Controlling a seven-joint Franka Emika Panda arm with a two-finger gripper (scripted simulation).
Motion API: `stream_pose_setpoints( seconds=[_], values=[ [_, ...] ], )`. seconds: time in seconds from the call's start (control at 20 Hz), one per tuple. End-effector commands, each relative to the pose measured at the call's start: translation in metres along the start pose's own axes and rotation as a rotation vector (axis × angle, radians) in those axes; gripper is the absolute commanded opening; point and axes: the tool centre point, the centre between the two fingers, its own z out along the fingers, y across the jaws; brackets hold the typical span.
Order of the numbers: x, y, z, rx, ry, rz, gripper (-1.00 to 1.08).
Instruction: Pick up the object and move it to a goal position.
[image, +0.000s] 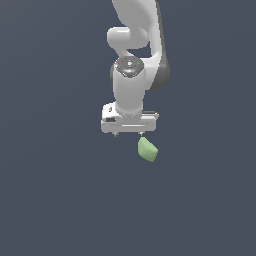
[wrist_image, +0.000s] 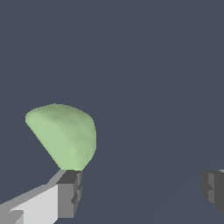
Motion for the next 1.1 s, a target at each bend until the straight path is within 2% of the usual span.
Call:
stream_pose_setpoints(
  seconds=[0.0, 0.55, 1.05],
  values=[
    [0.0, 0.0, 0.0, 0.0, 0.0, 0.0, 1.0],
    [-0.009, 0.003, 0.014, 0.012, -0.033, -0.02, 1.0],
    [-0.006, -0.004, 0.016, 0.01, -0.028, -0.074, 1.0]
  ],
)
